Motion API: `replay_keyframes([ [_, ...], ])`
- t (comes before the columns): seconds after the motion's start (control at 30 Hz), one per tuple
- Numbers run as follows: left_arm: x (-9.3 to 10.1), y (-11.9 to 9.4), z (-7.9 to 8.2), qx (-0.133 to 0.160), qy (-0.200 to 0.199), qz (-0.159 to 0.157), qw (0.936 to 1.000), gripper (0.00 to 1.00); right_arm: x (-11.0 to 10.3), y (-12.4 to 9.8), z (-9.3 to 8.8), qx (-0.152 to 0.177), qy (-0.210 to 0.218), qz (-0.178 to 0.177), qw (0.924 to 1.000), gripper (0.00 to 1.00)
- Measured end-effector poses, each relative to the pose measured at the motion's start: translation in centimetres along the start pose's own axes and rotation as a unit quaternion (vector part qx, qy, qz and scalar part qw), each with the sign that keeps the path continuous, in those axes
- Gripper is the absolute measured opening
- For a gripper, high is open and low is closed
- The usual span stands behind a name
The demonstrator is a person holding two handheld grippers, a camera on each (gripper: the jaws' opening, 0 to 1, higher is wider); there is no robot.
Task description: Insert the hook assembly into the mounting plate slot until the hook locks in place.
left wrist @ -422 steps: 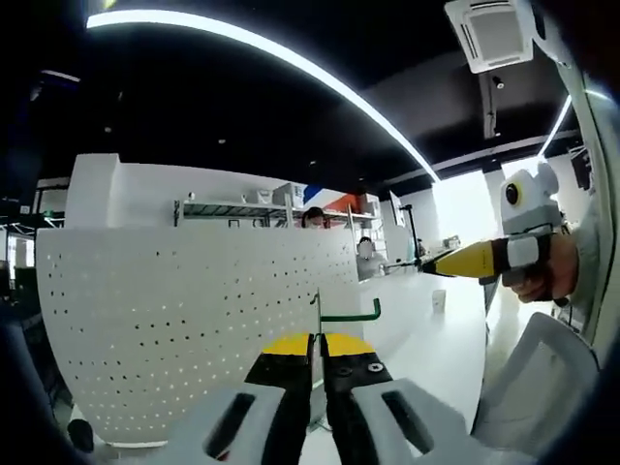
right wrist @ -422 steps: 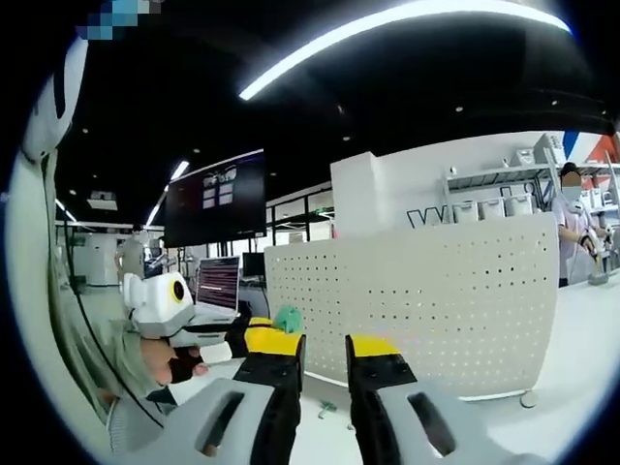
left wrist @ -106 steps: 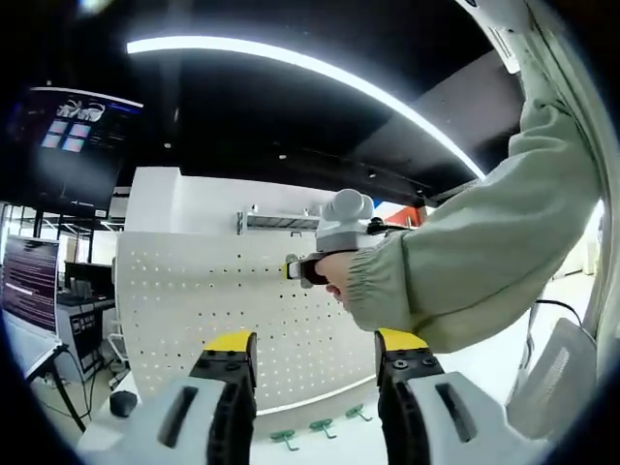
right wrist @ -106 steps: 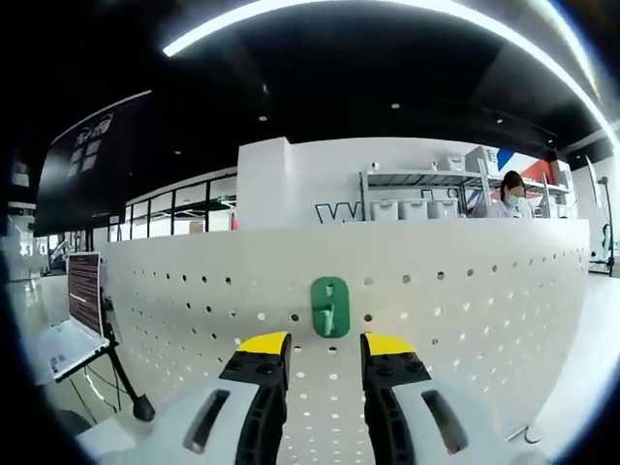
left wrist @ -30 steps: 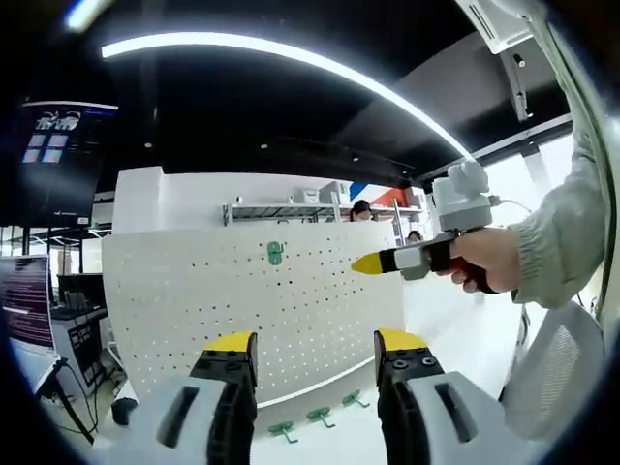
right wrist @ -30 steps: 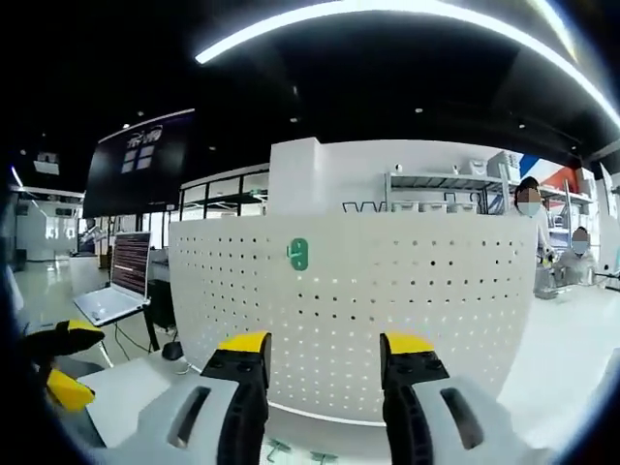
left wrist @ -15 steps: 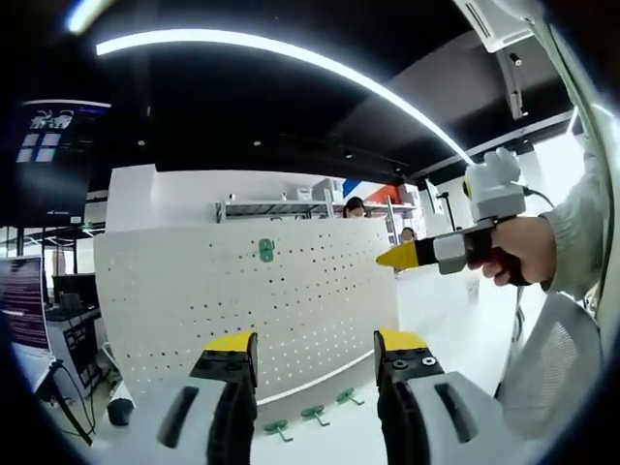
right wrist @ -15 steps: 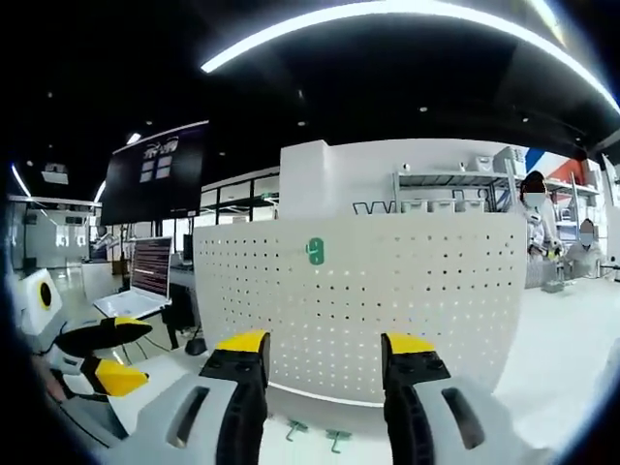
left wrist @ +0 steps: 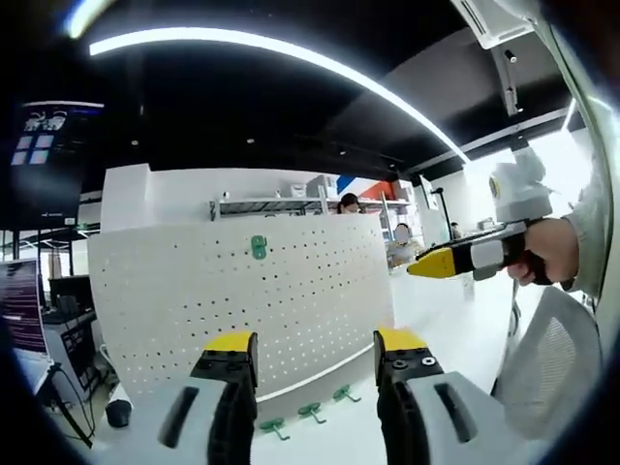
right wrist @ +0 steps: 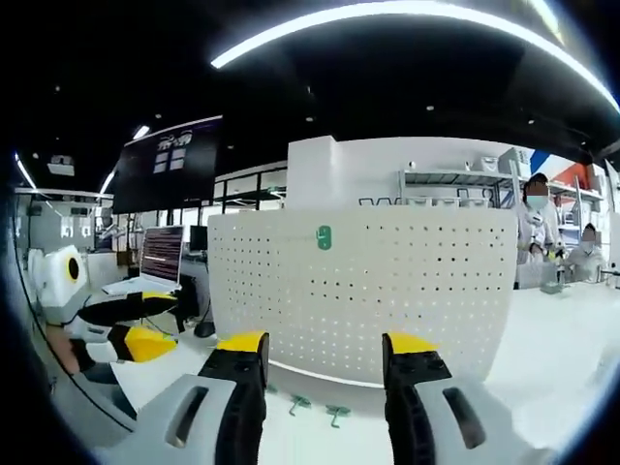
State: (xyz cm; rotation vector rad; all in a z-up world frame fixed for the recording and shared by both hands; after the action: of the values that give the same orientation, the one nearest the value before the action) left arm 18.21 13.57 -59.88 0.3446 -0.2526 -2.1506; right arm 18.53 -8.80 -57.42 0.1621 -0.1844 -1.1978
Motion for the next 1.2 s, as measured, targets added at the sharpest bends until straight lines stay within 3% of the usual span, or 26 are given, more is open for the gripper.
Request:
replay_keyframes([
  [0.27, 0.4, 0.2, -0.1, -0.005, -0.002, -0.011, 0.9999, 0.5, 0.2, -1.0, -0.1, -0.001, 0.015, -0.007, 0.9999, 0.46],
  [0.7, 1.8, 0.6, -0.1, -0.008, -0.007, -0.061, 0.9981, 0.51, 0.6, -1.2, 0.1, -0.002, 0.014, -0.015, 0.9998, 0.46],
  [0.8, 1.8, 0.6, -0.4, -0.014, -0.02, -0.068, 0.9974, 0.52, 0.6, -1.1, 0.3, 0.0, 0.017, -0.017, 0.9997, 0.46],
  [0.87, 2.0, 0.5, -1.2, -0.041, -0.028, -0.089, 0.9948, 0.55, 0.6, -1.0, 0.4, 0.001, 0.02, -0.018, 0.9996, 0.46],
  [1.2, 0.3, 1.4, -1.7, -0.065, 0.001, -0.117, 0.991, 0.49, 0.5, -1.0, 0.3, -0.001, 0.024, -0.017, 0.9996, 0.46],
])
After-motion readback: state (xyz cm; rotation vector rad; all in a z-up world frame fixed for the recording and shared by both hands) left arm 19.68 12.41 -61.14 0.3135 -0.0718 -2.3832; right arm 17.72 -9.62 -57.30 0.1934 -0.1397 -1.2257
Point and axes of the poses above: the point that each gripper's makers call its tool centre point, and the gripper's own axes: y roughly forward along the fingers, x roughly to its right, z roughly out of its top, the point moved 7 cm from there along -y, roughly backward along the fingers, and after that the axes turned 13 degrees about x, right-handed, at the moved point
